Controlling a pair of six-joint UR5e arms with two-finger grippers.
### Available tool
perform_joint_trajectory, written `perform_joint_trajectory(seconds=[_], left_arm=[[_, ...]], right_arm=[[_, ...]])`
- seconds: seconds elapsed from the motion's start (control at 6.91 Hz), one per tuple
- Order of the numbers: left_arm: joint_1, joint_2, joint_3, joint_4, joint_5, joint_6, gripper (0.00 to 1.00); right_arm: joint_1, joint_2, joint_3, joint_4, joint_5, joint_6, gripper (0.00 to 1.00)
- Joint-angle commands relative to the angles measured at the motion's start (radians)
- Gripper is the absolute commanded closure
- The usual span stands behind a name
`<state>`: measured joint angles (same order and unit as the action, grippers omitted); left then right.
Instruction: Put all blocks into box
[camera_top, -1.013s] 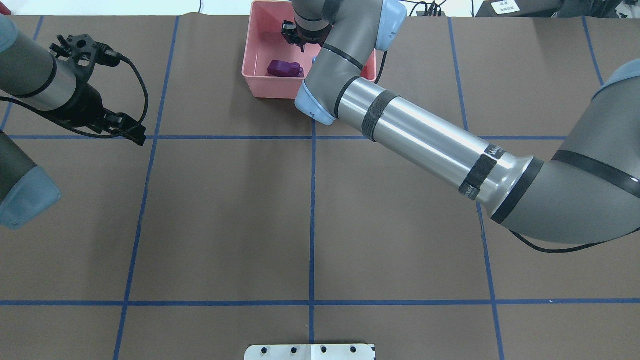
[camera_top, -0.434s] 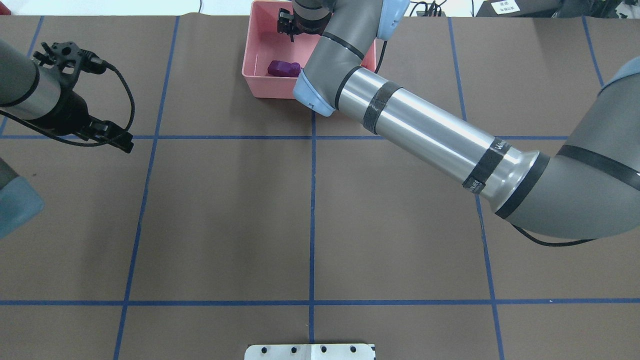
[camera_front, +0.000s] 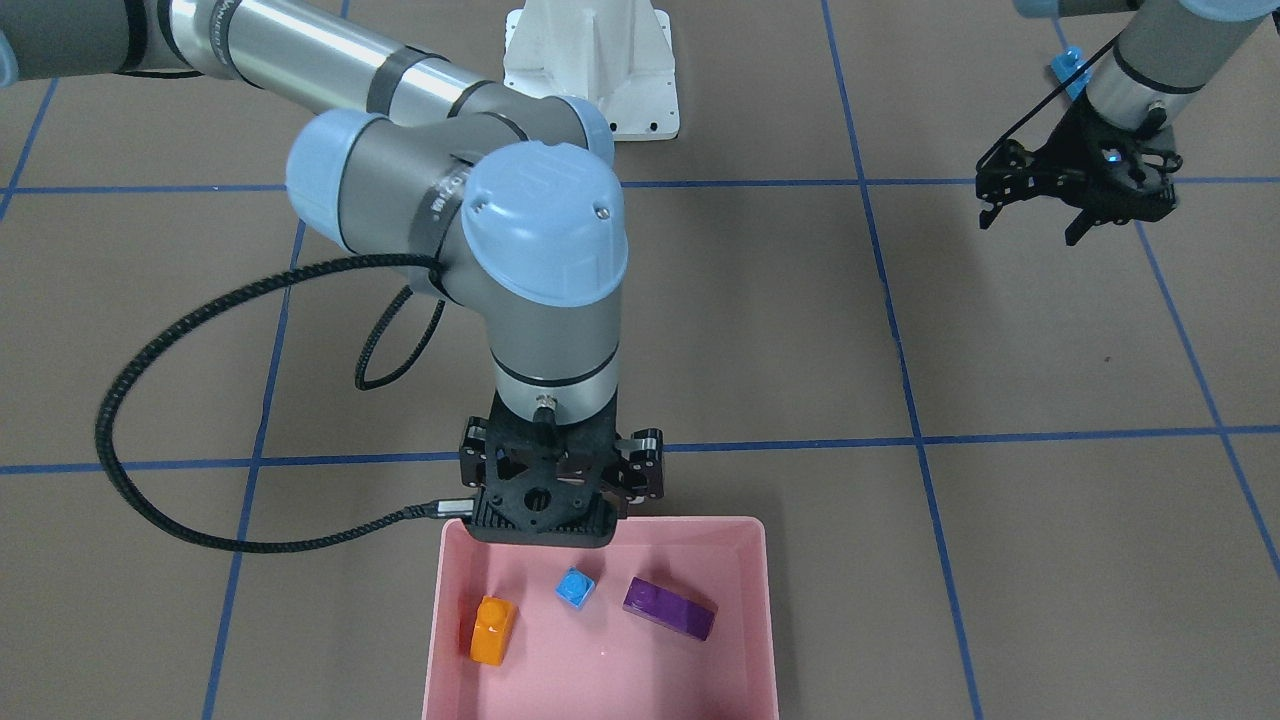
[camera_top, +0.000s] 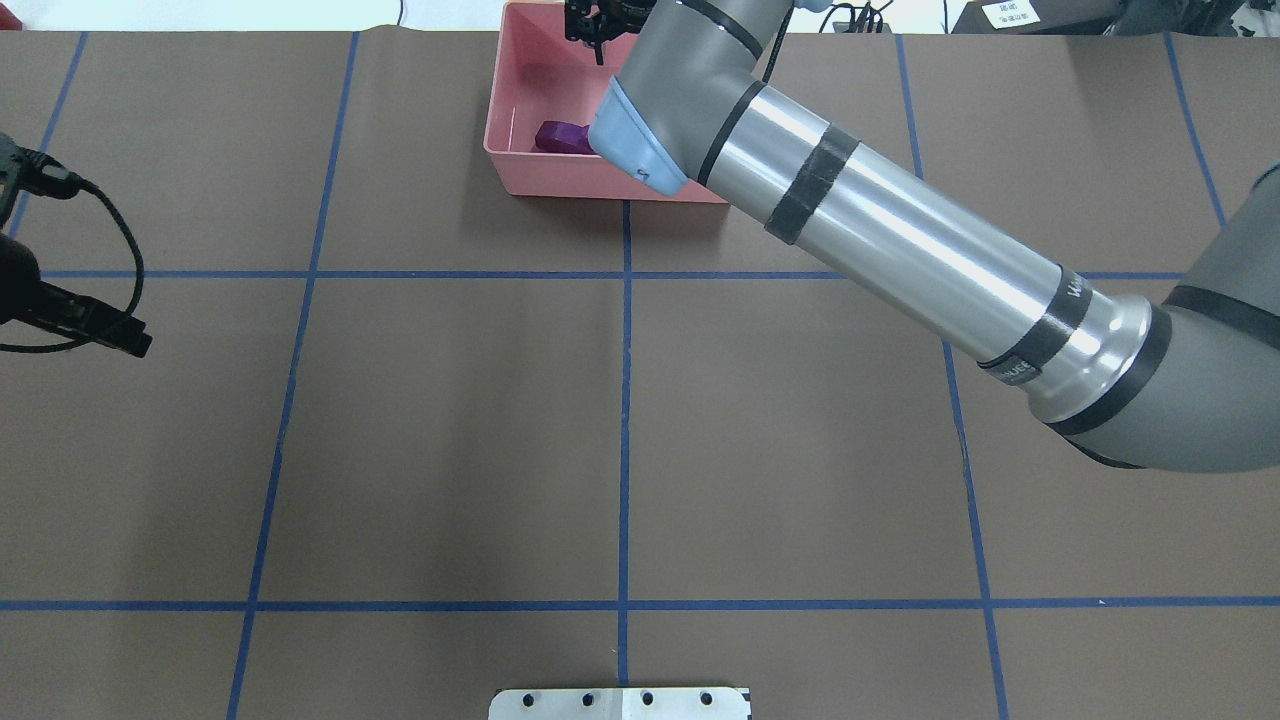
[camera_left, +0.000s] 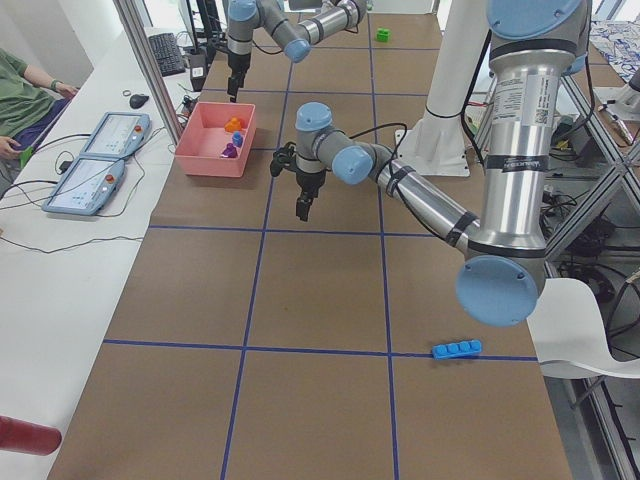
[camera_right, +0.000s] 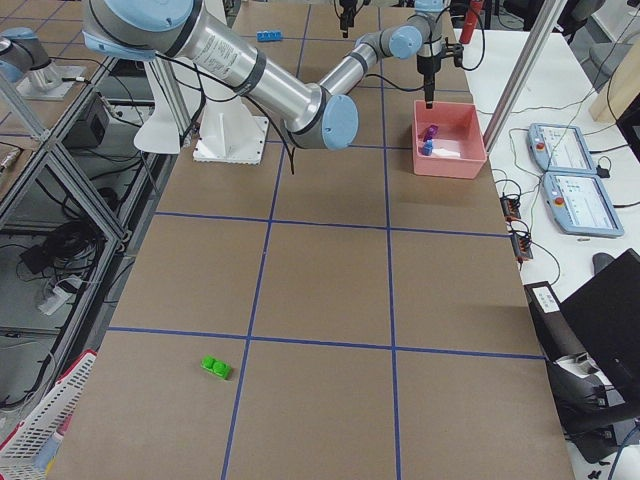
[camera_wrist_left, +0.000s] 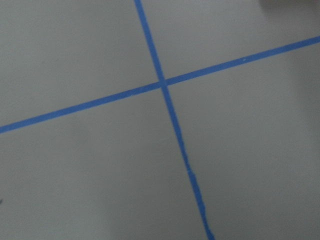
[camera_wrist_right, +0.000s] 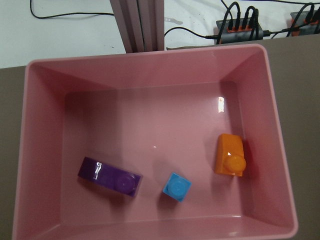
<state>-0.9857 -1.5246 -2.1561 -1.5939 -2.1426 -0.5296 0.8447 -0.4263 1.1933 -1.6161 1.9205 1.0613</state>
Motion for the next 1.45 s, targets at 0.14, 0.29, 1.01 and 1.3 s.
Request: perform_joint_trajectory(seconds=[0.14, 0.29, 1.01, 1.3], left_arm=[[-0.016, 0.411, -0.003, -0.289, 0.001, 0.013, 0.0], [-0.016, 0.57, 0.101, -0.569, -0.002, -0.001, 0.0], [-0.007, 0.727, 0.462, -1.055, -0.141, -0.191, 0.0], [-0.004, 0.669, 0.501, -1.052, -0.196, -0.21, 0.0]], right_arm=[[0.007, -0.392, 0.535, -0.086, 0.063, -0.038, 0.01], [0.007, -0.485, 0.687, -0.179, 0.066, -0.091, 0.01], [-0.039, -0.801, 1.013, -0.306, 0.065, -0.15, 0.0], [-0.065, -0.86, 1.049, -0.304, 0.063, -0.196, 0.0]])
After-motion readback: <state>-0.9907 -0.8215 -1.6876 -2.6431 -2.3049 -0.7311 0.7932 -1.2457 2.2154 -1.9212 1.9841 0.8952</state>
